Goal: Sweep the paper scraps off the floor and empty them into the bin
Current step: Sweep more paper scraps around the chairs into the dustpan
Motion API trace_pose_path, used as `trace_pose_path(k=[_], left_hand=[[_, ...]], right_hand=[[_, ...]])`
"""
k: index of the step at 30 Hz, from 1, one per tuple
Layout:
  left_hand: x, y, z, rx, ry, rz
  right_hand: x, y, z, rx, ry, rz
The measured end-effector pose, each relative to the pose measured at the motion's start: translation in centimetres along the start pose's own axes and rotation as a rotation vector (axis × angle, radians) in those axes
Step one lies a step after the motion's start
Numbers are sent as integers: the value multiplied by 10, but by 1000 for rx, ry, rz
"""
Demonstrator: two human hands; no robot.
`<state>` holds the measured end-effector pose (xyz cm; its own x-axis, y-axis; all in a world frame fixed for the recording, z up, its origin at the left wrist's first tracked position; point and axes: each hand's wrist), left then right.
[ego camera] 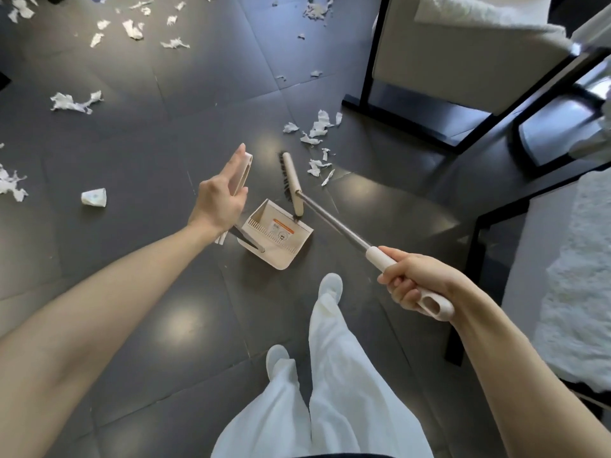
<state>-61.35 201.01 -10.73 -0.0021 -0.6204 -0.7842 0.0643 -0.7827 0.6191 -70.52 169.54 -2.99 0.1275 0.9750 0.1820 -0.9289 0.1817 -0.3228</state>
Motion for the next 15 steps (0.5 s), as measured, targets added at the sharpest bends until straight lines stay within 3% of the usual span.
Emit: trace_pose_path(k=[6,11,15], left_hand=[[21,30,-89,-17,35,-6],[45,62,-166,-88,15,3],[65,84,-213,-65,-25,-6]], right_hand=[[-31,-114,-67,-128,50,36],[-57,-222,-127,-198,101,279],[-74,-269,-160,-173,142,436]])
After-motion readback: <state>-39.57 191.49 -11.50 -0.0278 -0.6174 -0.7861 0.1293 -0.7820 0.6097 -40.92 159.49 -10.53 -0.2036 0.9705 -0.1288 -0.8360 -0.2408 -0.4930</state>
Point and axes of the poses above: each hand's wrist, its own z-axis away from the middle knuckle, its own x-axis out of the palm, y = z × x, and after that the axes turned 7 degrees about -z, right-handed
